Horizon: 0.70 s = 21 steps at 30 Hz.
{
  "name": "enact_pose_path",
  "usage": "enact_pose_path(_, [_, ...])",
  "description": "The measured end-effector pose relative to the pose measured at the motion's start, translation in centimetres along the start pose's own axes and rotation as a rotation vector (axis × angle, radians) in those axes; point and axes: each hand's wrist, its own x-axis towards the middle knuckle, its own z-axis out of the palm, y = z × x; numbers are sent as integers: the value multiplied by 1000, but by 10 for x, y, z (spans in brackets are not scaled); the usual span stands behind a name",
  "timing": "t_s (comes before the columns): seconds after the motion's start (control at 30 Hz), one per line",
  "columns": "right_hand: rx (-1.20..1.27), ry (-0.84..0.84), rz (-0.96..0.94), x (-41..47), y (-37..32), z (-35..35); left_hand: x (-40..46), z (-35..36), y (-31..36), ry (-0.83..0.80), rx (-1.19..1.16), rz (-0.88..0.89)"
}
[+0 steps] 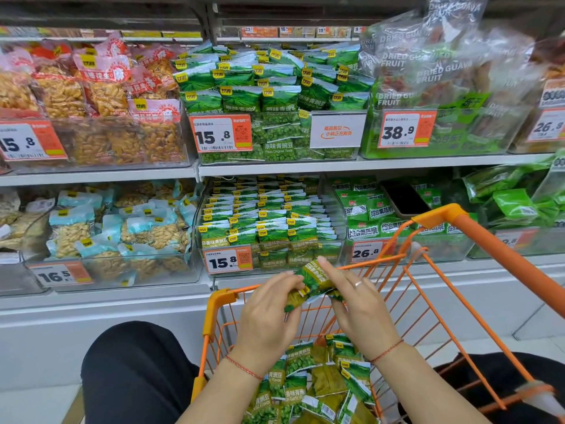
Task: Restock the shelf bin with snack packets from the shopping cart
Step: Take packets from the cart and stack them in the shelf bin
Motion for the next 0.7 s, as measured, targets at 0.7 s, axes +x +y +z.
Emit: enact_pose_path(0.7, [112,-145,-85,2,-4,-2,15,-14,-11,-504,-722,-895])
